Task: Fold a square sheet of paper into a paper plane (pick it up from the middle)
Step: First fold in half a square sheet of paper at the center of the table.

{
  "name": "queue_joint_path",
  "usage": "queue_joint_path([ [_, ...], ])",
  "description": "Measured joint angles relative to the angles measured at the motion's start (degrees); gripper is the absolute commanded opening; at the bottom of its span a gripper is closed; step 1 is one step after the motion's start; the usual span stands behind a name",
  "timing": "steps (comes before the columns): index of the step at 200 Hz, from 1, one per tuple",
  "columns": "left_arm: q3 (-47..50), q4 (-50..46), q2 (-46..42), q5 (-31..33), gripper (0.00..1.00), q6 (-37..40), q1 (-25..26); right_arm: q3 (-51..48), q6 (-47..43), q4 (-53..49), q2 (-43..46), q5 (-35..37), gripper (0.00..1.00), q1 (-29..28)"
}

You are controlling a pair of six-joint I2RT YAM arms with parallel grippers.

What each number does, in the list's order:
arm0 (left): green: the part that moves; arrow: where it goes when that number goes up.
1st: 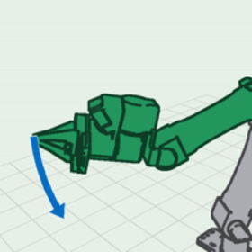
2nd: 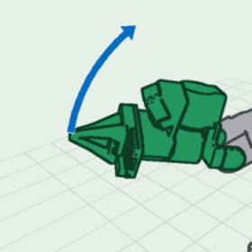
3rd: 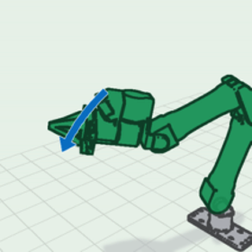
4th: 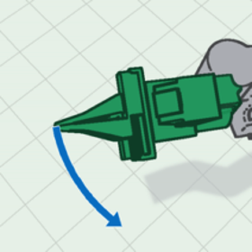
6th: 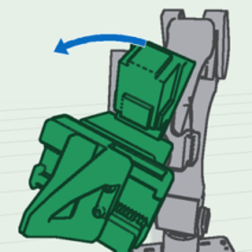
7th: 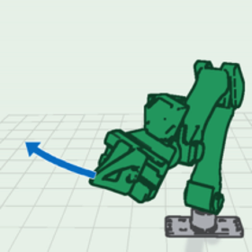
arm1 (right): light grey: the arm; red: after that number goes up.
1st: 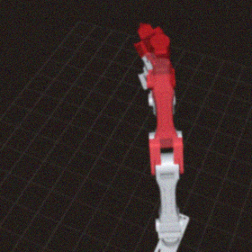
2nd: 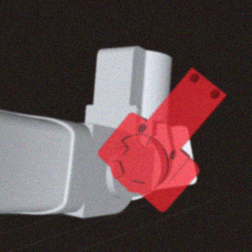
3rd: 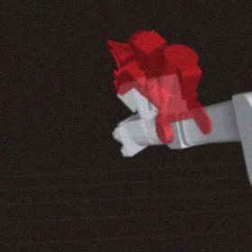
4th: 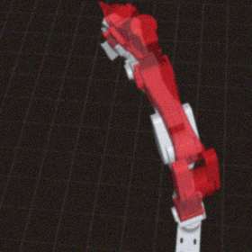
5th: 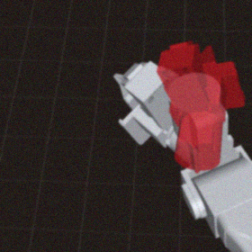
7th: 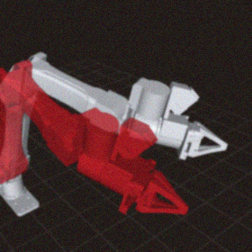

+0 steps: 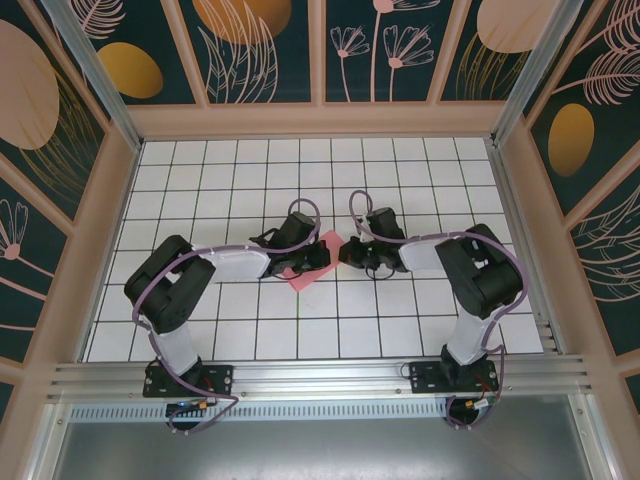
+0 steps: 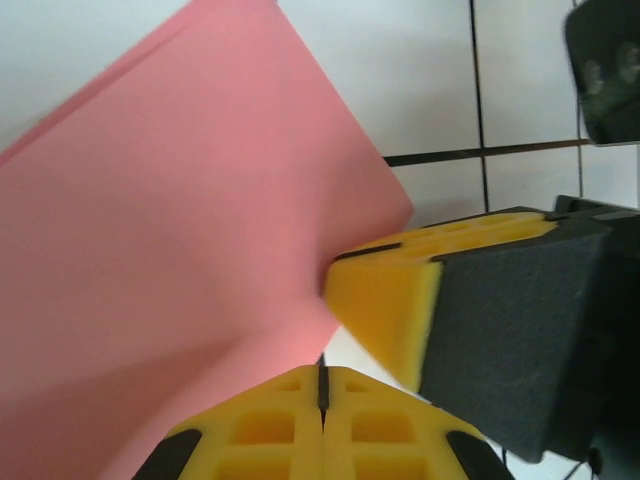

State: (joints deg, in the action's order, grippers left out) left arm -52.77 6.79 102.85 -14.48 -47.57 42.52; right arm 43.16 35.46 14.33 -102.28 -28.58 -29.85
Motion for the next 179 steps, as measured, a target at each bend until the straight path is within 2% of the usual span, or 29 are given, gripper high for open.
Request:
queue_joint_path([
  [74, 1.6, 2.0, 0.9, -2.9, 0.0, 0.0, -0.2, 1.9, 1.6, 0.4, -2.2, -1.2, 0.0, -0.9],
  [179, 6.3, 4.1, 0.1, 0.3, 0.0, 0.0, 0.2, 2.5, 2.6, 0.0, -2.8, -1.1, 0.0, -0.9],
])
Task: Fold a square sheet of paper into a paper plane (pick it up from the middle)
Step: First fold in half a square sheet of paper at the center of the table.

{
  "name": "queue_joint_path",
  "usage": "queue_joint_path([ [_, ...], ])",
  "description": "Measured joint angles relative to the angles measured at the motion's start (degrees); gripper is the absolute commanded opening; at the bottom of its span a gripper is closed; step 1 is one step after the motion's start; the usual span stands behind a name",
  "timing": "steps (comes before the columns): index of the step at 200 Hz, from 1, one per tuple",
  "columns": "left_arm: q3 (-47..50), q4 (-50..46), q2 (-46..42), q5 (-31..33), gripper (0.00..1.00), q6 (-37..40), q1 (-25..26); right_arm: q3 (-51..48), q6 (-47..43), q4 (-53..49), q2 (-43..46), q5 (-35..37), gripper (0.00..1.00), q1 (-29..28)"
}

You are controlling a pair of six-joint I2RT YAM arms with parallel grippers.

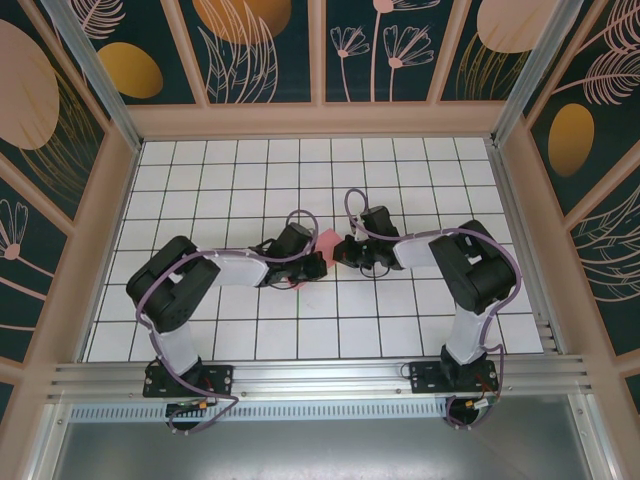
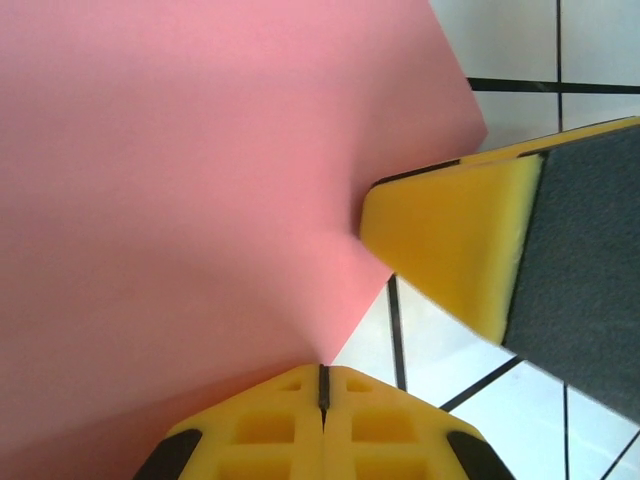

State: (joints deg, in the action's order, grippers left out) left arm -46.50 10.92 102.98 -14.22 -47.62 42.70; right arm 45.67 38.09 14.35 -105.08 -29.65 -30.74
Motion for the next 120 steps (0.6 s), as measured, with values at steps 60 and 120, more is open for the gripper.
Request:
queue_joint_path([
  [60, 8.0, 3.1, -5.9, 1.4, 0.0, -1.4, -0.5, 0.1, 0.0, -0.2, -0.1, 0.0, 0.0, 0.0],
  [120, 13.0, 6.9, -8.6, 0.6, 0.0, -2.2, -1.2, 0.5, 0.0, -0.9, -0.3, 0.0, 0.0, 0.0],
])
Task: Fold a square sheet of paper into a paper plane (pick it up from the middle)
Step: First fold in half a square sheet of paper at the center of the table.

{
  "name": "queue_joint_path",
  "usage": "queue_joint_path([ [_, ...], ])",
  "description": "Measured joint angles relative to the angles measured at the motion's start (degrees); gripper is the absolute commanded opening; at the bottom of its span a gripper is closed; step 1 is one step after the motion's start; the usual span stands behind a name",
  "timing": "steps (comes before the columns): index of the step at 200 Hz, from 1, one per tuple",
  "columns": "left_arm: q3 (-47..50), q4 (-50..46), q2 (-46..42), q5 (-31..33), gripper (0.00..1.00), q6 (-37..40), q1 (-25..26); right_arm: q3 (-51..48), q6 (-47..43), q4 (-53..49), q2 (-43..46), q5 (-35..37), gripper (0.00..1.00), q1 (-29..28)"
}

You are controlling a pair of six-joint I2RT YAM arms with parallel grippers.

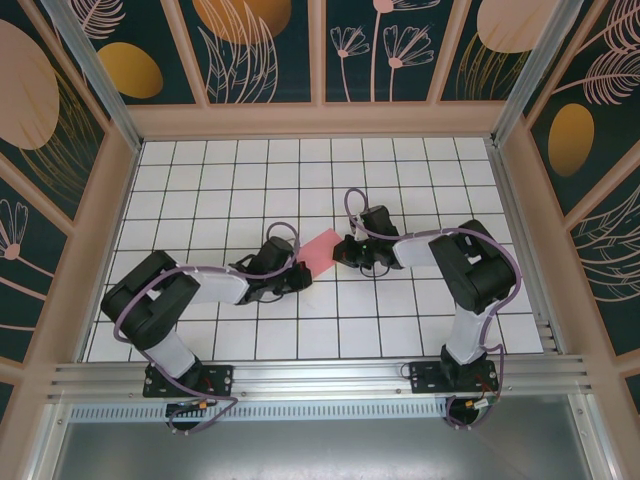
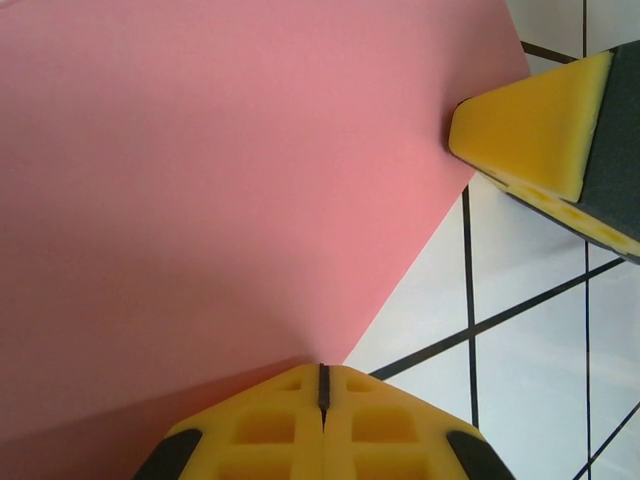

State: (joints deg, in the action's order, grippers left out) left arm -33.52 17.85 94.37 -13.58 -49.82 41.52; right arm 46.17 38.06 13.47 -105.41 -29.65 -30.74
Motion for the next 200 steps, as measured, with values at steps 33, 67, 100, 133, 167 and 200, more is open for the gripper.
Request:
queue_joint_path([
  [33, 2.2, 1.0, -1.5, -1.2, 0.0, 0.0, -0.7, 0.6, 0.0, -0.9, -0.3, -0.1, 0.0, 0.0],
  [67, 3.7, 1.2, -2.8, -1.4, 0.0, 0.0, -0.8, 1.0, 0.0, -1.3, -0.4, -0.2, 0.0, 0.0],
  [100, 5.0, 1.4, -3.8, -1.4, 0.0, 0.0, -0.8, 1.1, 0.0, -1.5, -0.5, -0.4, 0.0, 0.0],
  [133, 6.6, 2.2, -5.0, -1.4, 0.0, -0.1, -0.9, 1.1, -0.2, -1.5, -0.5, -0.4, 0.0, 0.2],
  [167, 7.9, 2.3, -6.4, -1.1, 0.0, -0.2, -0.9, 1.2, -0.2, -1.6, -0.6, -0.5, 0.0, 0.2],
  [200, 7.8, -1.5, -8.4, -0.9, 0.0, 0.0, -1.1, 1.8, -0.6, -2.7, -0.6, -0.6, 0.0, 0.2],
])
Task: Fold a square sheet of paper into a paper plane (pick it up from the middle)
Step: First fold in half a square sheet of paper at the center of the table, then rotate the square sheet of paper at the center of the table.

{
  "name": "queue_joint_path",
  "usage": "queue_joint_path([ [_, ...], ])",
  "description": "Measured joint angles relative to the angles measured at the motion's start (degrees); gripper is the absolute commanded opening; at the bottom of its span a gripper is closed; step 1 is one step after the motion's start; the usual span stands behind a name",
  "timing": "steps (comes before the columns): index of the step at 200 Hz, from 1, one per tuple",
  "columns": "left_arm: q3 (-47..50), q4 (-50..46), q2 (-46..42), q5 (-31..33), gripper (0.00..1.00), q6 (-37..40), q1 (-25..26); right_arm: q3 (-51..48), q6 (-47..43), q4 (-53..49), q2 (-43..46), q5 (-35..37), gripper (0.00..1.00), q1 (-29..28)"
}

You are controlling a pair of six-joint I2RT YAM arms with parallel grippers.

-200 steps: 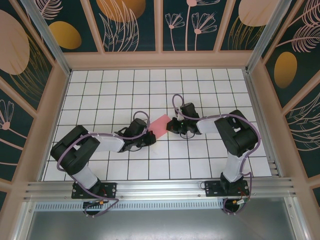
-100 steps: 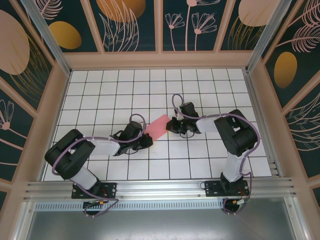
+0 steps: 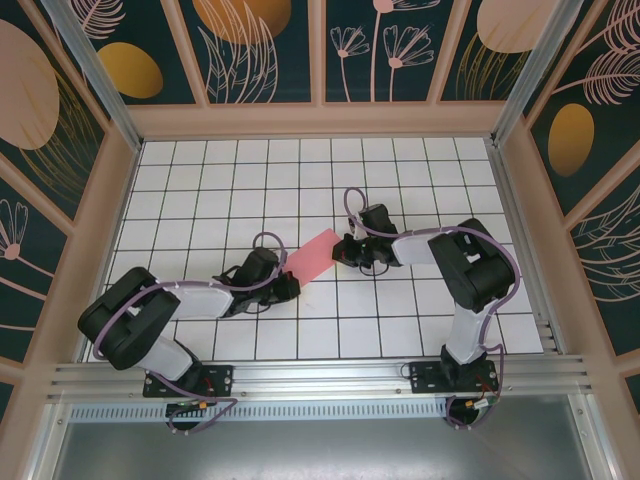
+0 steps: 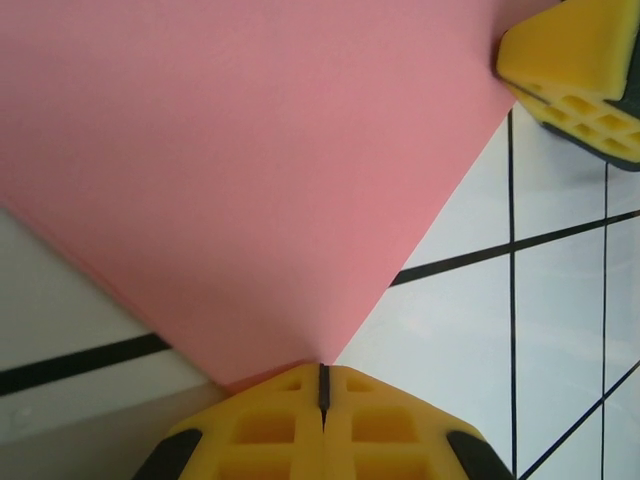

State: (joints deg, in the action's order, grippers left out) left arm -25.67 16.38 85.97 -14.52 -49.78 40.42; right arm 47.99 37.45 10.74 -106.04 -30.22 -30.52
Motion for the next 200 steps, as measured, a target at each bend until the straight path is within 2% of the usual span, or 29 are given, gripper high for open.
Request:
queue_joint_path([
  [43, -4.8, -11.7, -3.2, 0.5, 0.09, 1.6, -3.7, 4.2, -3.0, -5.9, -0.1, 4.0, 0.0, -0.4],
  [70, -10.1, -15.5, -6.1, 2.9, 0.22, 2.9, -8.0, 7.3, -2.4, -9.2, -0.1, 9.5, 0.0, -1.4],
  [104, -13.6, -17.2, -7.3, 5.7, 0.35, 3.4, -14.8, 13.4, -0.4, -13.6, -0.1, 16.7, 0.02, -7.5],
  [136, -13.6, -19.1, -7.3, 7.8, 0.47, 2.8, -20.4, 21.0, 1.0, -15.8, -2.9, 19.4, 0.04, -13.5],
  [167, -13.6, -19.7, -7.2, 8.2, 0.48, 2.4, -23.7, 26.2, 1.7, -17.7, -9.2, 19.9, 0.03, -17.1],
  [200, -13.2, -19.2, -6.6, 7.5, 0.49, 1.7, -24.7, 28.9, 1.6, -20.6, -12.7, 19.7, 0.01, -18.7],
])
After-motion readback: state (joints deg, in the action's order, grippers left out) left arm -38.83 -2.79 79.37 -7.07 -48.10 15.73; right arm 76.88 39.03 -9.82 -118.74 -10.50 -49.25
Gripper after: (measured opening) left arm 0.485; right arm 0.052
